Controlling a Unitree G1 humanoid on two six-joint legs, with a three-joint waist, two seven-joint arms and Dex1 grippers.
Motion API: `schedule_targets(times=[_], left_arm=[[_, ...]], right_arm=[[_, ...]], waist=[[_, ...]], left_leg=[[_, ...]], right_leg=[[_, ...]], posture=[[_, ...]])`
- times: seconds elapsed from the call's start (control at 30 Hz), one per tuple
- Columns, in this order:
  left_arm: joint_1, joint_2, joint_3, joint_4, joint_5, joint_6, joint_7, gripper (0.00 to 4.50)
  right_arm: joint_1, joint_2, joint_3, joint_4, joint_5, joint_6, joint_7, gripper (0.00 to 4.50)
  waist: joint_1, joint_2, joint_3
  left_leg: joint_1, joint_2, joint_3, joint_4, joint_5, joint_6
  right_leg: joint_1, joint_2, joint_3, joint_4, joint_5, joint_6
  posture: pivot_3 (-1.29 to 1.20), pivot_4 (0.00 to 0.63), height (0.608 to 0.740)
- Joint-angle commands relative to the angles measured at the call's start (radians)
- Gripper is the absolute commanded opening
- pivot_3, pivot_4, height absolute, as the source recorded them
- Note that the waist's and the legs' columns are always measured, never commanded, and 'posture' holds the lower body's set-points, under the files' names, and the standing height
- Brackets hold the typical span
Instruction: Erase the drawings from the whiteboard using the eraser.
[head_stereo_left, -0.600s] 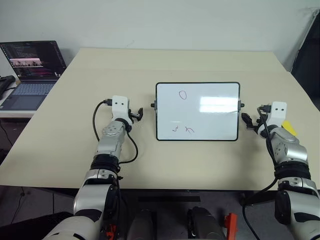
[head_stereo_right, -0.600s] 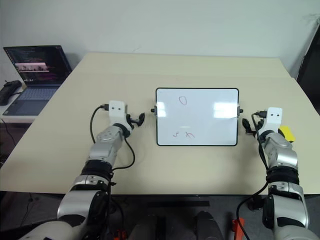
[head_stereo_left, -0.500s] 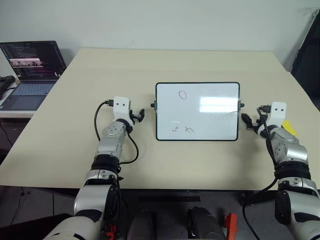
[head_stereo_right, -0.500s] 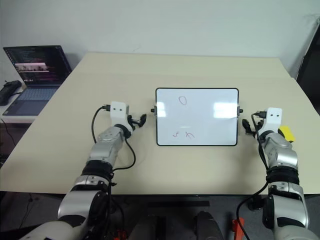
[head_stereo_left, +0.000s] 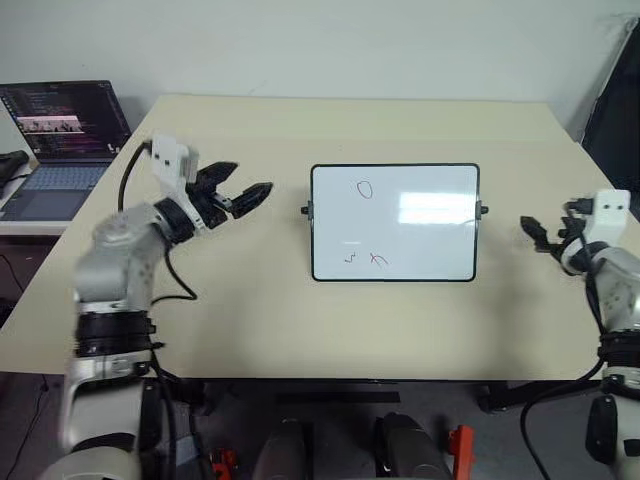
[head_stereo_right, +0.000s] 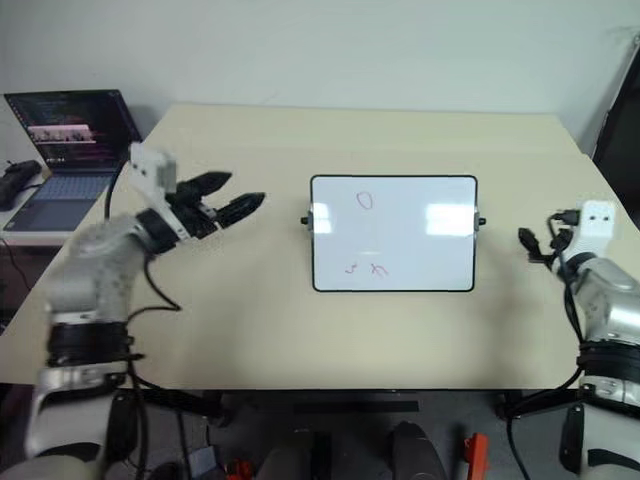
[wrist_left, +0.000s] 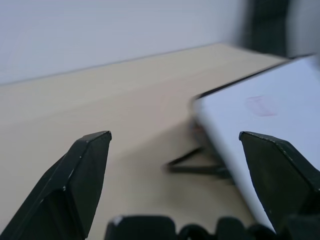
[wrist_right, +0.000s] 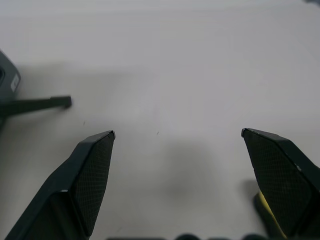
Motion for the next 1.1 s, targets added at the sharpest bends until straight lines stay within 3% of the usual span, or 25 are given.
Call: schedule_targets(times=[0.03, 0.27, 0.5, 0.67, 1.1], left_arm=[[-0.096, -0.043, -0.153, -0.114, -0.041, 0.098, -0.094, 4.5], [-0.206, -0.301, -0.388, 0.024, 0.103, 0.019, -0.067, 4.5], [-0.249, -0.464, -0.471, 0.096, 0.175, -0.021, -0.051, 4.5], [-0.247, -0.499, -0.521, 0.091, 0.243, -0.05, -0.043, 4.5], [-0.206, -0.511, -0.525, 0.012, 0.242, -0.001, -0.057, 4.5]], right_arm=[[-0.018, -0.052, -0.034, -0.022, 0.016, 0.014, 0.017, 4.46], [-0.053, -0.125, -0.016, 0.146, -0.017, -0.055, 0.068, 4.46], [-0.101, -0.181, 0.006, 0.289, -0.036, -0.079, 0.147, 4.46], [-0.127, -0.181, 0.027, 0.38, -0.047, -0.094, 0.193, 4.46], [-0.16, -0.177, 0.088, 0.53, -0.099, -0.169, 0.253, 4.46]], waist=[[0.009, 0.0, 0.0], [0.001, 0.0, 0.0], [-0.019, 0.0, 0.0], [-0.019, 0.0, 0.0], [-0.019, 0.0, 0.0]], left_leg=[[0.0, 0.0, 0.0, 0.001, 0.0, 0.0], [-0.001, 0.0, 0.001, 0.003, 0.0, 0.0], [0.005, 0.001, 0.01, -0.001, 0.0, 0.001], [0.007, 0.001, 0.014, -0.001, 0.0, 0.001], [0.007, 0.001, 0.015, -0.001, 0.0, 0.001]], right_leg=[[0.001, 0.0, 0.0, 0.0, 0.0, 0.0], [0.001, 0.001, 0.002, -0.001, 0.0, 0.0], [-0.001, 0.004, 0.014, 0.0, 0.0, 0.0], [-0.001, 0.005, 0.018, -0.001, 0.0, 0.001], [-0.001, 0.005, 0.019, -0.001, 0.0, 0.002]], posture=[[0.0, 0.15, 0.74], [0.0, 0.15, 0.74], [0.0, 0.15, 0.74], [0.0, 0.15, 0.74], [0.0, 0.15, 0.74]])
